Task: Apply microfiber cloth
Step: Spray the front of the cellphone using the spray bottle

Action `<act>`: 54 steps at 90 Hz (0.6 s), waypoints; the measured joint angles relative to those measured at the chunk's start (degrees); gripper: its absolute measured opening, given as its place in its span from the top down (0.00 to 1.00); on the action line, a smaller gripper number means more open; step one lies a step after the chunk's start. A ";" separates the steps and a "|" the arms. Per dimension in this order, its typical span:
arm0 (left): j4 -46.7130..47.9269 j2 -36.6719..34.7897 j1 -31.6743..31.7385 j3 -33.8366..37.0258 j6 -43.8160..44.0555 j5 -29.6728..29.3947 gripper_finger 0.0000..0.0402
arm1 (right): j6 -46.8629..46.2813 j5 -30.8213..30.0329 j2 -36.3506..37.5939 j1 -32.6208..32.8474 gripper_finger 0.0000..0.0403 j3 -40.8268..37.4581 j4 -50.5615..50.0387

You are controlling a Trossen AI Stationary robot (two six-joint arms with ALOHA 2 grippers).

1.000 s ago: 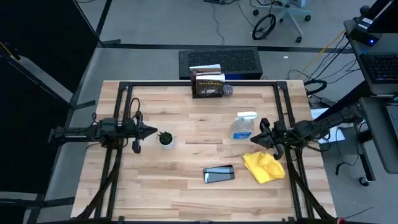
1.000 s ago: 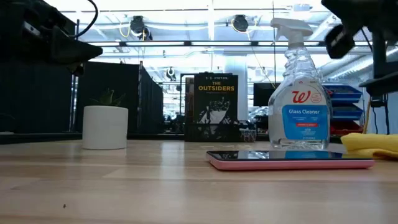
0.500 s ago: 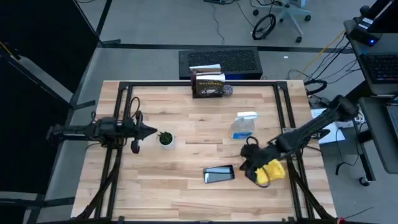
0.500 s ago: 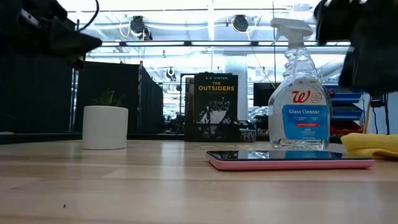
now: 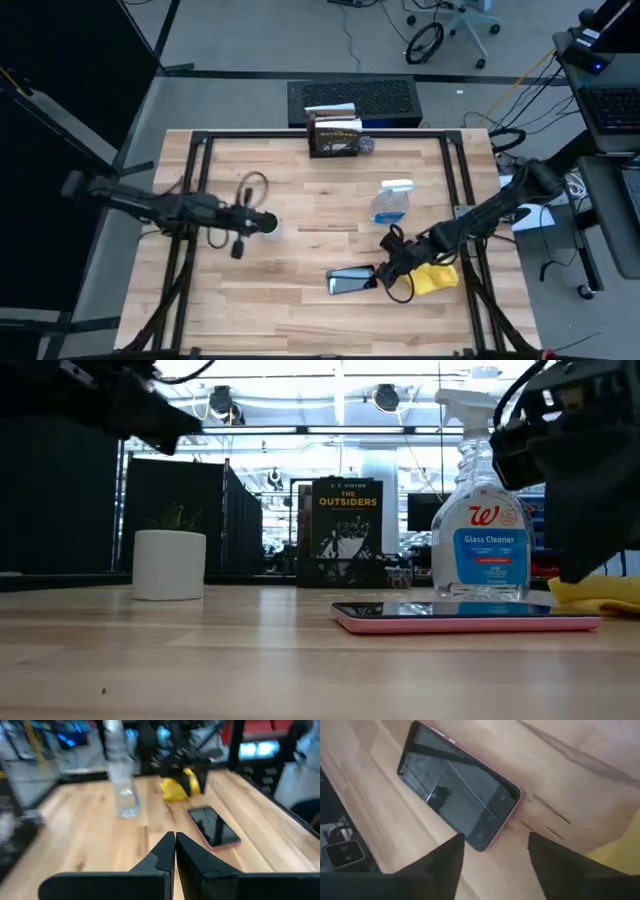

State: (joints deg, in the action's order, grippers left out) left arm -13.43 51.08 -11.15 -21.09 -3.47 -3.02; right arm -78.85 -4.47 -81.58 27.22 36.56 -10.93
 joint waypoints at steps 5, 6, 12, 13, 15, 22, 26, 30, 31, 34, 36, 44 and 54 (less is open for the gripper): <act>-0.03 5.61 -1.52 -2.92 0.00 -1.03 1.00 | -0.02 -0.02 -1.08 0.00 0.44 0.00 1.06; 0.03 6.72 -1.80 -3.49 -0.01 -1.19 1.00 | -0.02 -0.02 -1.29 0.00 0.44 0.00 1.24; 0.21 12.74 -3.25 -6.76 0.00 -1.56 1.00 | -0.02 -0.05 -2.75 0.00 0.43 0.00 2.69; 0.21 13.69 -3.46 -7.33 0.01 -1.56 1.00 | -0.02 -0.05 -2.97 0.00 0.43 0.00 2.91; 0.18 15.46 -3.82 -8.47 0.01 -1.57 1.00 | -0.02 -0.06 -3.39 0.00 0.43 0.00 3.37; 0.11 20.68 -5.05 -11.75 0.05 -1.58 1.00 | -0.70 -0.07 -4.80 0.17 0.43 0.00 4.45; 0.11 23.37 -5.88 -13.51 0.12 -1.58 1.00 | -1.30 -0.07 -5.68 0.35 0.43 0.00 5.26; 0.16 25.90 -6.70 -14.97 0.12 -1.60 1.00 | -1.51 -0.16 -6.50 0.62 0.43 0.00 5.96; 0.16 26.52 -6.89 -15.36 0.12 -1.59 1.00 | -1.54 -0.25 -6.61 0.67 0.43 0.00 6.12; 0.06 28.43 -7.45 -16.48 0.12 -1.58 1.00 | -1.92 -0.33 -6.85 0.82 0.43 0.01 6.61; 0.02 29.66 -7.79 -17.12 0.11 -1.58 1.00 | -2.31 -0.37 -7.06 0.92 0.43 0.03 6.93; 0.44 34.18 -8.90 -18.70 0.13 -1.58 1.00 | -3.08 -0.79 -7.30 1.12 0.43 0.04 6.79; 0.46 38.61 -9.56 -20.24 0.12 -1.58 1.00 | -4.02 -1.55 -7.30 1.38 0.43 0.04 6.80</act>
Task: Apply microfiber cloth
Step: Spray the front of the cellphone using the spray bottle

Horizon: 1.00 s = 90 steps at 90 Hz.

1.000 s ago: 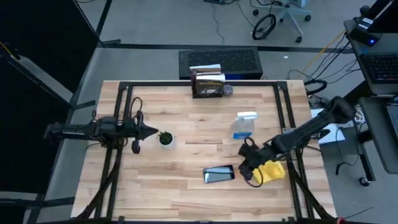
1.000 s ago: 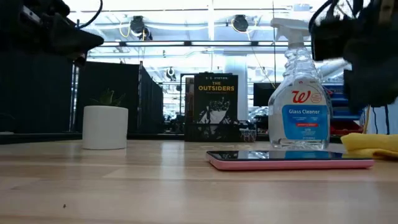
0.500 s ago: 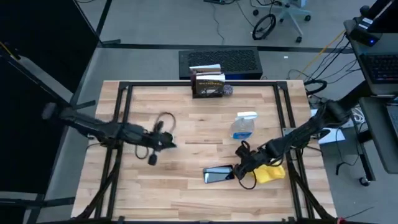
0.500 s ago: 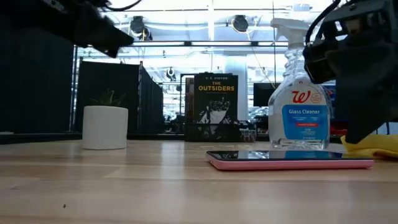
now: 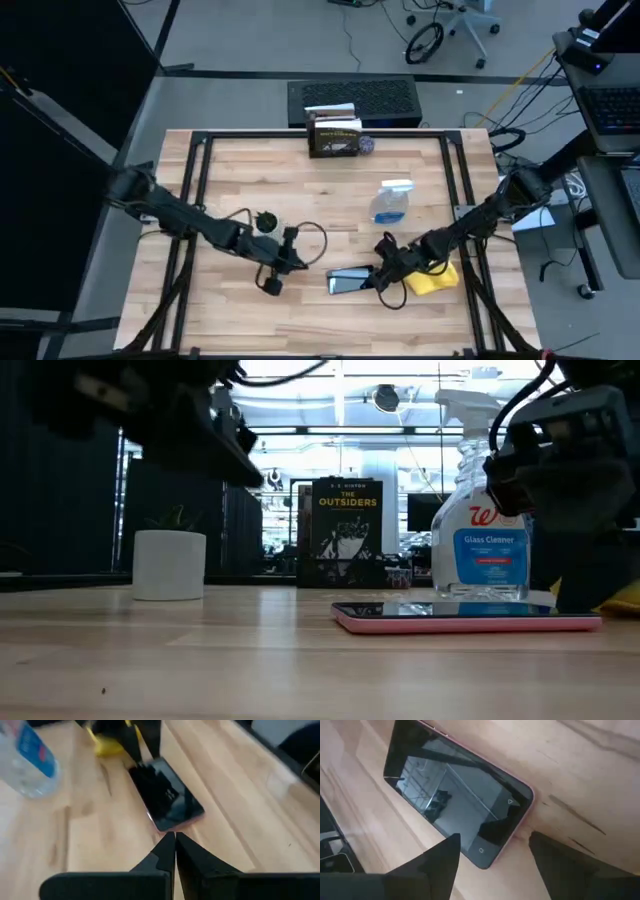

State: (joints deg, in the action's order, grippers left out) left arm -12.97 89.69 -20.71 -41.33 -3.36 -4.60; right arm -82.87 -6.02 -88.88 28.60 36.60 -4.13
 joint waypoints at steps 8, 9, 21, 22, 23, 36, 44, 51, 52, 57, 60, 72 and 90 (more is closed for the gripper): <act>-0.19 2.83 -0.09 -1.17 -0.02 -0.02 1.00 | -0.49 -0.15 -0.02 0.02 0.43 0.00 0.02; -0.36 3.23 -0.09 -1.33 -0.02 -0.01 1.00 | -0.50 -0.14 -0.02 0.02 0.43 0.00 0.03; -2.11 7.74 -0.07 -2.86 3.09 0.00 1.00 | -1.27 -0.24 -0.02 0.02 0.43 0.00 0.05; -2.19 8.16 -0.08 -3.02 3.73 0.00 1.00 | -1.40 -0.25 -0.03 0.02 0.43 0.00 0.05; -2.28 8.55 -0.09 -3.18 4.42 0.01 1.00 | -1.52 -0.26 -0.04 0.02 0.43 0.00 0.05; -2.38 12.94 -0.09 -5.35 10.49 0.74 1.00 | -2.26 -0.99 -0.07 0.02 0.43 -0.02 0.07; -2.38 14.89 -0.26 -6.68 10.58 0.93 1.00 | -3.37 -1.64 -0.07 0.06 0.43 -0.02 0.06; -2.59 16.42 -0.83 -7.99 10.63 1.11 1.00 | -3.66 -1.66 -0.07 0.04 0.43 -0.02 0.05; -2.63 16.65 -0.89 -8.17 10.63 1.14 1.00 | -3.78 -1.69 -0.07 0.04 0.43 -0.02 0.05; -2.63 17.82 -1.24 -9.02 10.58 1.44 1.00 | -4.69 -1.83 -0.07 0.04 0.43 -0.02 0.05; -2.62 18.56 -1.53 -9.54 10.56 1.55 1.00 | -5.08 -1.97 -0.07 0.04 0.43 -0.02 0.05; -2.50 20.60 -1.85 -10.42 10.54 1.60 1.00 | -6.47 -3.06 -0.11 0.04 0.43 -0.02 -0.24; -2.80 21.10 -1.81 -10.48 10.51 1.57 1.00 | -8.29 -3.09 -2.03 0.15 0.43 0.13 0.04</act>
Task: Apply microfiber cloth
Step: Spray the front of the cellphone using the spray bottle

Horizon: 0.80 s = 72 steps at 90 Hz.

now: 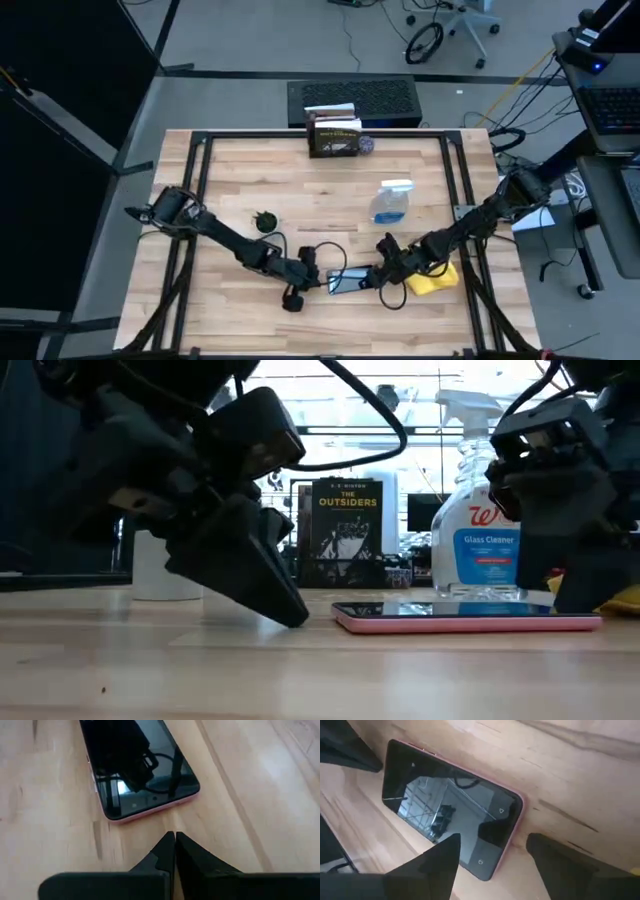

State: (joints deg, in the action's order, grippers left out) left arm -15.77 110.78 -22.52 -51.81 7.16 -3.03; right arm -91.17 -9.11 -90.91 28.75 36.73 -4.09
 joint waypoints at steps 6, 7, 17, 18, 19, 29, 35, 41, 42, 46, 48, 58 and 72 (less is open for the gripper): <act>-0.08 0.00 0.10 0.00 -0.01 0.00 1.00 | -0.09 0.52 -0.64 0.17 0.43 0.07 0.15; -0.10 0.00 0.11 0.00 -0.02 0.00 1.00 | -0.11 0.53 -0.68 0.17 0.43 0.07 0.16; -0.39 0.02 0.47 0.00 -0.04 -0.05 1.00 | -0.78 0.33 -0.80 0.20 0.43 0.06 0.40; -0.42 0.02 0.55 0.00 -0.04 -0.06 1.00 | -0.79 0.27 -0.81 0.20 0.43 0.04 0.48; -0.44 0.02 0.62 0.00 -0.04 -0.06 1.00 | -0.79 0.17 -0.82 0.21 0.43 0.01 0.60; -1.13 0.04 1.59 0.02 -0.04 -0.44 1.00 | -0.77 -0.47 -1.01 0.24 0.43 -0.17 2.48; -2.62 0.04 2.05 0.02 -0.05 -0.46 1.00 | -0.79 -0.64 -1.11 0.23 0.43 -0.20 3.32; -4.39 0.04 2.51 0.02 -0.11 -0.47 1.00 | -1.27 -1.26 -1.16 0.26 0.43 -0.22 3.96; -4.73 0.04 2.61 0.02 -0.11 -0.48 1.00 | -1.34 -1.30 -1.16 0.26 0.43 -0.22 4.05; -5.99 0.04 2.84 0.02 -0.10 -0.48 1.00 | -1.38 -1.34 -1.20 0.24 0.43 -0.25 4.62; -6.57 0.06 3.00 0.02 -0.11 -0.48 1.00 | -1.37 -1.45 -1.27 0.24 0.43 -0.26 5.00; -8.33 0.63 3.39 0.04 -0.09 -0.46 1.00 | -1.35 -2.47 -1.49 0.28 0.43 -0.26 6.84; -5.11 0.69 3.39 -0.01 -1.24 -0.40 1.00 | -0.12 -2.55 -1.51 0.28 0.43 -0.26 6.88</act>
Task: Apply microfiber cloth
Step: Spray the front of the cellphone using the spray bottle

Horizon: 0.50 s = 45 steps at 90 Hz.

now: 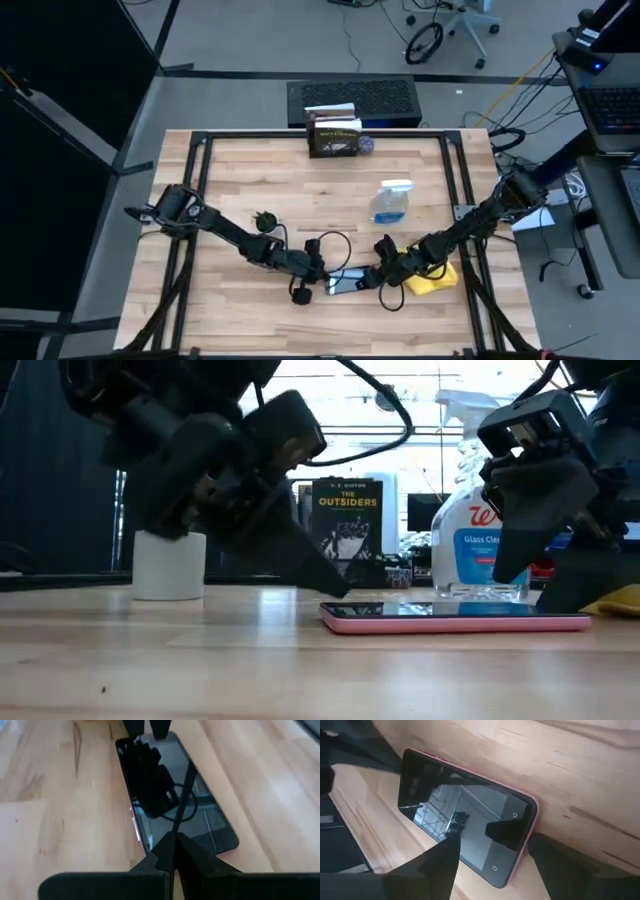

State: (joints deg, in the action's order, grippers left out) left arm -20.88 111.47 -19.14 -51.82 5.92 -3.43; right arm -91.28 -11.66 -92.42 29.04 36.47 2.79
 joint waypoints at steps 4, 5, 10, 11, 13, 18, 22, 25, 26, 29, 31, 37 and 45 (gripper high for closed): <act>2.38 -1.01 -0.05 -0.05 -0.44 0.40 1.00 | 0.17 -0.02 0.00 0.00 0.43 0.00 -0.06; 2.93 -1.27 -0.11 -0.04 -0.46 0.42 1.00 | 0.21 -0.02 0.00 0.00 0.43 0.00 -0.10; 5.59 -2.60 -0.54 -0.22 -0.40 0.79 1.00 | 0.29 0.02 0.02 0.00 0.43 0.09 -0.41; 6.24 -2.91 -0.66 -0.30 -0.38 0.88 1.00 | 0.31 0.02 0.02 0.00 0.43 0.09 -0.43; 7.56 -3.57 -0.90 -0.43 -0.30 0.98 1.00 | 0.40 0.01 0.02 0.00 0.43 0.09 -0.46; 10.74 -4.96 -1.46 -0.99 -0.13 1.04 1.00 | 0.74 0.03 0.02 0.00 0.43 0.09 -0.51; 12.65 -5.65 -2.09 -1.48 1.24 1.06 1.00 | 0.80 0.07 0.03 0.00 0.43 0.09 -0.58; 13.85 -5.74 -2.56 -1.65 2.84 1.09 1.00 | 0.84 0.07 0.04 0.00 0.43 0.09 -0.61; 14.08 -5.74 -2.69 -1.65 3.42 1.13 1.00 | 0.85 0.07 0.04 0.00 0.43 0.09 -0.62; 14.61 -5.56 -3.16 -1.64 4.89 1.19 1.00 | 0.87 0.07 0.04 0.00 0.43 0.09 -0.63; 14.67 -5.14 -3.37 -1.63 5.45 1.25 1.00 | 0.89 0.04 0.04 0.00 0.43 0.10 -0.61; 12.52 -3.08 -3.69 -1.63 5.65 1.01 1.00 | 0.89 0.07 0.04 -0.04 0.43 0.09 -0.54; 10.54 -0.91 -3.55 -1.62 5.72 -0.18 1.00 | 0.89 -0.02 0.04 -0.02 0.43 0.09 -0.55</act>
State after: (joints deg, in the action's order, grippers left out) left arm -10.34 110.56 -22.69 -53.44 11.63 -3.61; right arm -90.39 -11.68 -92.38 29.01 36.56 2.24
